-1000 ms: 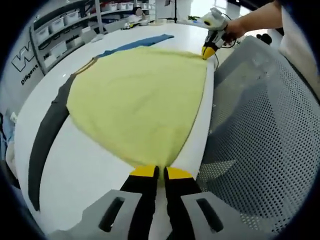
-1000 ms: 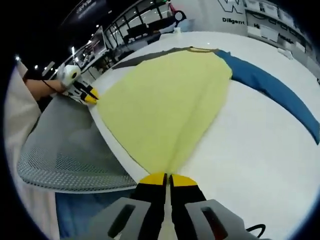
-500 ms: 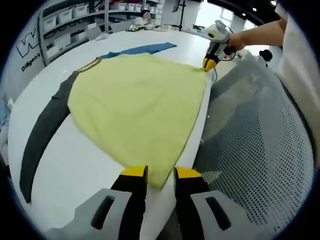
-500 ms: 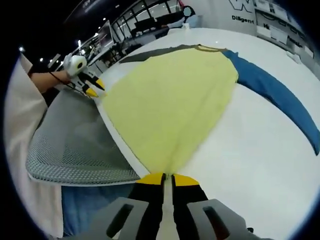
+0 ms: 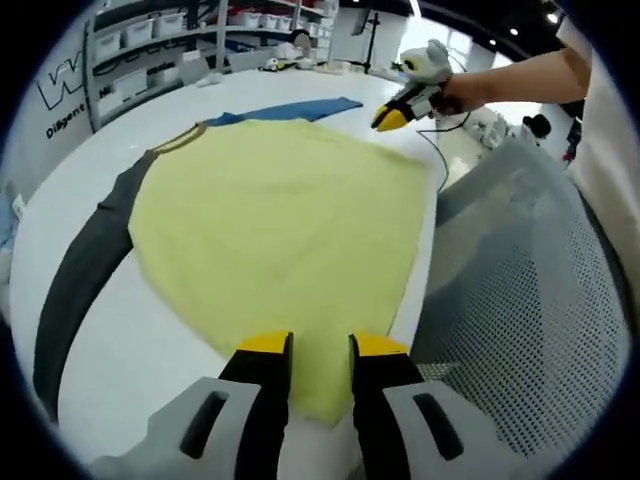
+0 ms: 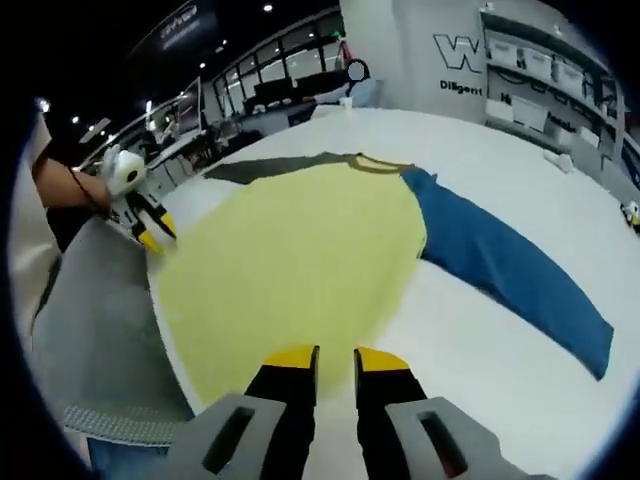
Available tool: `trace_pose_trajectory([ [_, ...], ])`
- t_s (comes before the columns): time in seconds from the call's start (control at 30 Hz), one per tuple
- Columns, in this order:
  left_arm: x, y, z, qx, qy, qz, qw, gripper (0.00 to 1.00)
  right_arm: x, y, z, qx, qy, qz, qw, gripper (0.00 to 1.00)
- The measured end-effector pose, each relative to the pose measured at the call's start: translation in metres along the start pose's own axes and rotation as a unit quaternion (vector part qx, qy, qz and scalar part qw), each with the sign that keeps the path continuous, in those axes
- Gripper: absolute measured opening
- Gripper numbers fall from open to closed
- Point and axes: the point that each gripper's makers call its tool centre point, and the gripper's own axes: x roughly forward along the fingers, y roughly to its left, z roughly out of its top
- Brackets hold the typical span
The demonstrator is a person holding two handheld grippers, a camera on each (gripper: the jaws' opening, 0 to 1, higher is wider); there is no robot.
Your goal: Fold the garment on the visible template until the final outline fits inside the template.
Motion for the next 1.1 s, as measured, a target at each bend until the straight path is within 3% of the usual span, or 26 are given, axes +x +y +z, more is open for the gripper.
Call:
trace_pose_trajectory([
  [0.17,0.004,-0.009,-0.015,0.003,0.021,-0.007,0.9998,0.21,0.031,-0.018,0.031,-0.012,-0.023,-0.019,0.9995,0.12],
  [0.27,0.001,-0.008,-0.015,-0.011,0.011,-0.006,0.9999,0.2,0.045,-0.034,0.041,-0.015,-0.025,-0.036,0.9989,0.12],
  [0.53,0.0,-0.008,-0.013,-0.02,0.01,-0.005,0.9997,0.2,0.065,-0.111,0.083,0.025,-0.057,-0.125,0.9901,0.16],
  [0.6,0.0,-0.008,-0.011,-0.021,0.007,-0.005,0.9997,0.2,0.069,-0.134,0.086,0.035,-0.052,-0.151,0.9865,0.18],
  [0.77,-0.003,-0.004,-0.004,-0.025,-0.001,0.001,0.9997,0.2,0.074,-0.169,0.092,0.072,-0.049,-0.184,0.9791,0.21],
  [1.07,-0.005,0.018,0.01,-0.042,-0.026,0.026,0.9984,0.23,0.084,-0.2,0.061,0.099,0.005,-0.21,0.9727,0.25],
  [1.1,-0.005,0.02,0.011,-0.042,-0.027,0.028,0.9983,0.23,0.086,-0.197,0.063,0.137,-0.018,-0.203,0.9695,0.26],
])
